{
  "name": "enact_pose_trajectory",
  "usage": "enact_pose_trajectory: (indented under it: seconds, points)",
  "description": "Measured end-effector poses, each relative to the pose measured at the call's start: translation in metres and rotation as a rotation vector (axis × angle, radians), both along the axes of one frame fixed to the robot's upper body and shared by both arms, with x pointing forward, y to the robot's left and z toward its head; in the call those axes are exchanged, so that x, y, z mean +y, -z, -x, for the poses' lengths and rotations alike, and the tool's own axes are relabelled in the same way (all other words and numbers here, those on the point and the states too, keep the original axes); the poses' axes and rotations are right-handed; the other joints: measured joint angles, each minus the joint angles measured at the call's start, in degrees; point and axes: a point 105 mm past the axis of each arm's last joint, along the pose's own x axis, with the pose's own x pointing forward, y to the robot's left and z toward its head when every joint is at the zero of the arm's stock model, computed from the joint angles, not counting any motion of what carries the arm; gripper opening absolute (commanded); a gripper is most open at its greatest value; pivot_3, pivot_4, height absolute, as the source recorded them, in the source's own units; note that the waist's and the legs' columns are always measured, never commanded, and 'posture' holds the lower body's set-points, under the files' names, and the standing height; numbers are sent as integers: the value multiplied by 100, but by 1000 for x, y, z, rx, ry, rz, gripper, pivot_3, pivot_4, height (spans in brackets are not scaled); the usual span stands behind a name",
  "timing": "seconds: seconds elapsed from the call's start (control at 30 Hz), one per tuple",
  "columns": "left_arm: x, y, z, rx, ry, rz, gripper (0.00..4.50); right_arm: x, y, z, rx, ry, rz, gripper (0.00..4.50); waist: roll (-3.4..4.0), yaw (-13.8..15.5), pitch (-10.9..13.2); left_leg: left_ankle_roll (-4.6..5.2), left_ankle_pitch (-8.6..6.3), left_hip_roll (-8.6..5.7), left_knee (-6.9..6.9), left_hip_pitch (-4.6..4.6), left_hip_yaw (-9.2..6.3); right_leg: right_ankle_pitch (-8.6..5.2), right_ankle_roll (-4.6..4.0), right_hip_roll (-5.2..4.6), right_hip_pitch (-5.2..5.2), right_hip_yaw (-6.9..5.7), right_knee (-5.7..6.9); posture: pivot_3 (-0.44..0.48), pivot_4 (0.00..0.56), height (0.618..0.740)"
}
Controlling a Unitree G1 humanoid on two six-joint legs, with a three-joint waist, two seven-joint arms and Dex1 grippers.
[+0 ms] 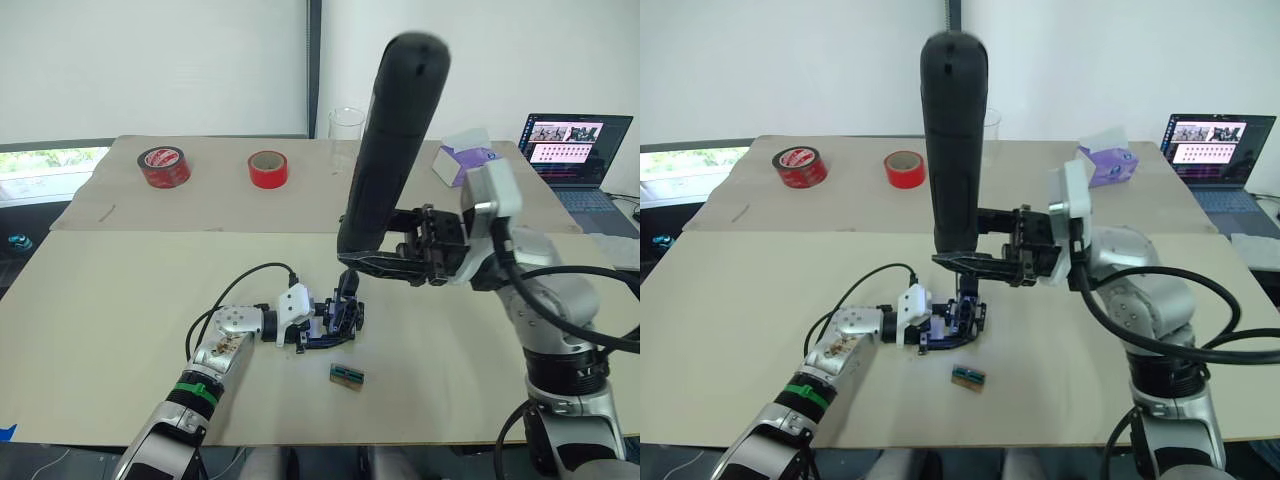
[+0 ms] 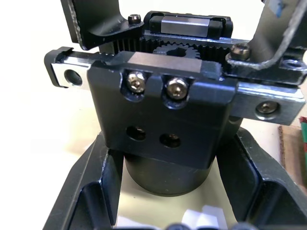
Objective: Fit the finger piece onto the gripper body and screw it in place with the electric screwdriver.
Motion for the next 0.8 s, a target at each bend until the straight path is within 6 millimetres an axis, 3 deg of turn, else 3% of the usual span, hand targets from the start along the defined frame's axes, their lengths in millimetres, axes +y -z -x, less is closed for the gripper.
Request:
enact_pose_trajectory:
  seconds: [0.1,0.33,0.53,0.67,0.73,0.8]
  points:
    - [2,0,-4,-1,-30,2,4481,-6,-5,5,3,29,10,1916,0,-2,1,0,0,2,-3,-2,-1,0,1,-4,-4,2,0,0,150,740]
    - [25,-3,-1,-11,-65,20,4481,-36,-9,11,49,162,22,1916,-3,-84,7,-2,-1,17,-20,-3,-2,-6,-11,-5,-15,9,-4,0,150,740]
    - [96,-5,17,-9,-119,16,4481,-80,21,15,132,375,56,1916,6,-145,13,-7,1,20,-65,9,4,-9,-15,-8,-23,3,-12,0,150,740]
    - [151,-9,36,-12,-189,-16,4481,-113,60,23,194,524,85,1916,5,-110,29,-10,3,17,-74,1,8,-13,-17,-7,-31,-10,-16,0,150,740]
    - [165,-14,40,-5,-191,-40,4481,-117,69,25,209,547,82,1916,28,-88,43,-8,4,4,-65,2,18,-11,-15,-7,-29,-6,-15,0,150,740]
    - [163,-18,46,5,-155,-36,4481,-115,67,26,182,543,57,1916,39,-82,54,-1,7,-3,-62,2,29,-14,-21,-5,-25,0,-21,0,150,740]
